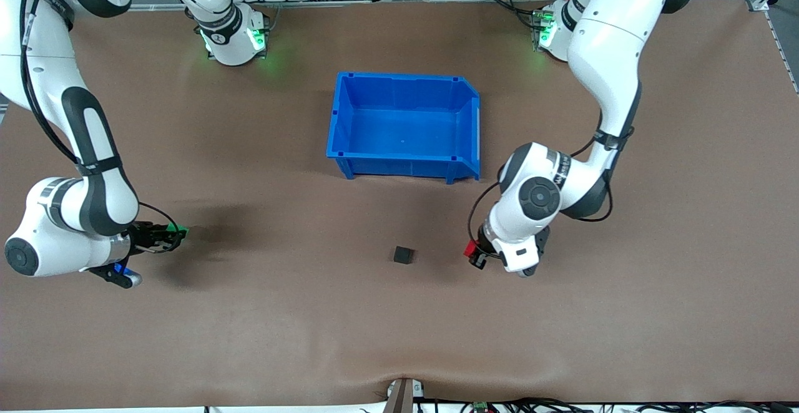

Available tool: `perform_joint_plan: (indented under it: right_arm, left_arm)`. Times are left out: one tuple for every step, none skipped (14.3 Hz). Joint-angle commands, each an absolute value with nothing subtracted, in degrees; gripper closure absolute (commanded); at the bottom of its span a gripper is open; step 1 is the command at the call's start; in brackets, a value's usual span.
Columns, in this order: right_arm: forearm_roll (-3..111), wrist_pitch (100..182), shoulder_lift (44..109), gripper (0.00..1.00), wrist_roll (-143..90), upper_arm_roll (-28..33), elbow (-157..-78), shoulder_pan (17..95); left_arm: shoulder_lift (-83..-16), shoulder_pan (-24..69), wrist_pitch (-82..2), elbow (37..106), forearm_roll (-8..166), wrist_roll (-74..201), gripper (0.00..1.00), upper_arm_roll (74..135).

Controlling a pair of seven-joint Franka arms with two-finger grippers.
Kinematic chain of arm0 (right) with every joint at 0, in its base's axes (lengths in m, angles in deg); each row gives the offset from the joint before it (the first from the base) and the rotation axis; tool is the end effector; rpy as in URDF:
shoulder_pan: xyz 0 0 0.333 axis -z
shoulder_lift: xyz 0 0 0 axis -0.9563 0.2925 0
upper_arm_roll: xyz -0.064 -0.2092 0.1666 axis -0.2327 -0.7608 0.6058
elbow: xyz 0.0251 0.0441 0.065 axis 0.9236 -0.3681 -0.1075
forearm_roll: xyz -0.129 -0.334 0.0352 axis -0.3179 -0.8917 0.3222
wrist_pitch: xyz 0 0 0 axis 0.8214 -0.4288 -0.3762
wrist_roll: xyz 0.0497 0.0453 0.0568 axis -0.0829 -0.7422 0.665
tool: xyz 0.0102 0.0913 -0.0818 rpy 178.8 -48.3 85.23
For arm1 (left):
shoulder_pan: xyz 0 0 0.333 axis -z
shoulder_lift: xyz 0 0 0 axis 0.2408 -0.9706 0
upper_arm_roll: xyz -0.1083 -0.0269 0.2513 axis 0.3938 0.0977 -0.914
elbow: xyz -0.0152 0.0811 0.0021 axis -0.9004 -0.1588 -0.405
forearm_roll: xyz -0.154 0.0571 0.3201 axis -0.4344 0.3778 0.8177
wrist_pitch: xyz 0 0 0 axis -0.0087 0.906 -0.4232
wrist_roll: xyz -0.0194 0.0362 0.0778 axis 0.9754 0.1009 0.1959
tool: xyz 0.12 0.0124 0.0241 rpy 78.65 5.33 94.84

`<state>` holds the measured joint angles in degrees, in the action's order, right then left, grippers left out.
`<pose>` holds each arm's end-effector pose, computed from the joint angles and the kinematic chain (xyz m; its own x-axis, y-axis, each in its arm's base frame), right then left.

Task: Attach green and red cubes to black cube
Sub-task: 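Carry the red and green cubes toward the black cube with both grippers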

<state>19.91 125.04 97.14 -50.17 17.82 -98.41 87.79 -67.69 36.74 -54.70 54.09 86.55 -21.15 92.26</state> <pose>0.6146 -0.0597 0.2011 0.8090 -0.3894 -0.4403 -0.4443 -0.8955 -0.0244 0.6030 -0.3175 0.2237 0.4237 0.9011 -0.0924 0.9044 -0.4153 0.0980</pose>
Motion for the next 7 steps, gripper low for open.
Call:
perform_joint_plan:
  right_arm:
    - [22.5, 120.0, 97.3, 1.00, -61.3, 18.0, -93.6, 84.3]
    - [23.4, 120.0, 97.2, 1.00, -66.5, 18.3, -93.4, 82.8]
    - [25.0, 120.1, 97.2, 1.00, -71.9, 18.9, -93.3, 81.5]
    - [26.6, 120.4, 97.2, 1.00, -77.7, 19.8, -93.2, 80.1]
    - [28.4, 120.8, 97.2, 1.00, -84.0, 20.4, -92.4, 78.5]
    - [29.6, 121.1, 97.4, 1.00, -90.0, 20.6, -91.2, 76.4]
    - [30.2, 122.3, 97.4, 1.00, -95.9, 20.6, -90.4, 74.3]
  left_arm:
    - [-68.6, 37.5, -54.6, 52.3, 86.0, -24.8, 1.00, 91.5]
    - [-69.1, 37.5, -55.7, 52.0, 85.9, -25.1, 1.00, 91.6]
    - [-69.9, 37.5, -57.3, 50.6, 85.8, -26.6, 1.00, 91.6]
    - [-71.4, 37.6, -58.0, 48.4, 85.8, -29.1, 1.00, 91.9]
    - [-72.5, 38.2, -58.0, 46.6, 85.8, -30.3, 1.00, 91.9]
    - [-72.9, 38.6, -58.0, 46.2, 85.8, -30.7, 1.00, 91.7]
    - [-73.4, 38.6, -58.1, 45.7, 85.8, -30.7, 1.00, 91.6]
